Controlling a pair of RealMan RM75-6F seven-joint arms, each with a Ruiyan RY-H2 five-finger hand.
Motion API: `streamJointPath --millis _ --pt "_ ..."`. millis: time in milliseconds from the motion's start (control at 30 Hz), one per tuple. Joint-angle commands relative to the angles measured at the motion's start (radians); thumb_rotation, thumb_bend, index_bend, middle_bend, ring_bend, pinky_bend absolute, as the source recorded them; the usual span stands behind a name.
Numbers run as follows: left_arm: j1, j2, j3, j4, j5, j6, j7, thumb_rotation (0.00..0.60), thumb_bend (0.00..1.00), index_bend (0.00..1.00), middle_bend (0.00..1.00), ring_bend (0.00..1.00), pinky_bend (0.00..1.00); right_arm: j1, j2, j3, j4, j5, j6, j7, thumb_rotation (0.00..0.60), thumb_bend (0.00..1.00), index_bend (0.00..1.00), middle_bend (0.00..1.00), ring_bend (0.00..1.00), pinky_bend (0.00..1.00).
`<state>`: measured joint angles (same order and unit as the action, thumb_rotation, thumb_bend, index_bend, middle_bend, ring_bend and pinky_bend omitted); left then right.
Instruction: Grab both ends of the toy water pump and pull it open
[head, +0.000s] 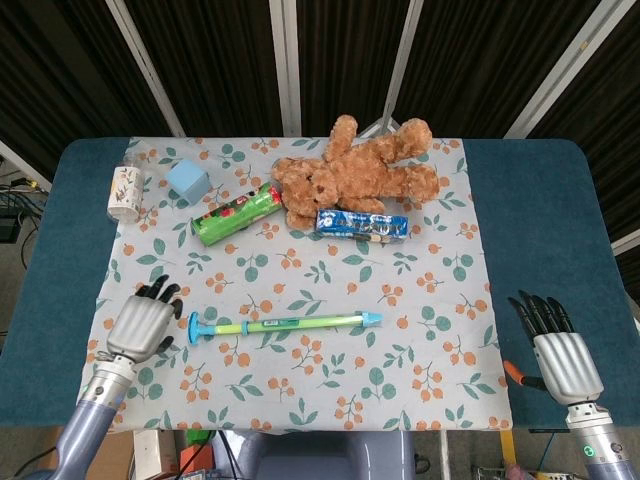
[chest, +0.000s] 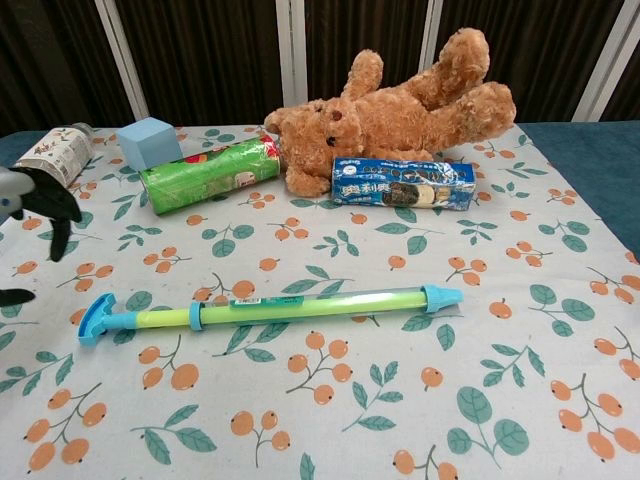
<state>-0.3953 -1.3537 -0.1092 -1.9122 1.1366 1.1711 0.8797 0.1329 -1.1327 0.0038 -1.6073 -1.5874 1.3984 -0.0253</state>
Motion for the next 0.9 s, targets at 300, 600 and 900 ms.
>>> streamJointPath --millis 300,600,900 --pt "-0.136 -0.199 -0.047 0.072 -0.254 0.031 0.213 0.600 0.37 0.49 0.20 0.10 0.28 0.007 -0.003 0.002 0.000 0.011 -0.014 0.027 0.600 0.25 0.00 0.00 0.00 0.00" --pt "-0.174 -0.244 -0.037 0.076 -0.339 0.089 0.262 0.600 0.38 0.49 0.18 0.10 0.28 0.007 -0.003 -0.001 -0.001 0.000 -0.004 0.040 0.600 0.25 0.00 0.00 0.00 0.00" --pt "-0.201 -0.266 -0.016 0.090 -0.412 0.142 0.322 0.600 0.39 0.47 0.14 0.10 0.28 0.008 0.000 -0.004 -0.007 0.004 -0.011 0.047 0.600 0.25 0.00 0.00 0.00 0.00"
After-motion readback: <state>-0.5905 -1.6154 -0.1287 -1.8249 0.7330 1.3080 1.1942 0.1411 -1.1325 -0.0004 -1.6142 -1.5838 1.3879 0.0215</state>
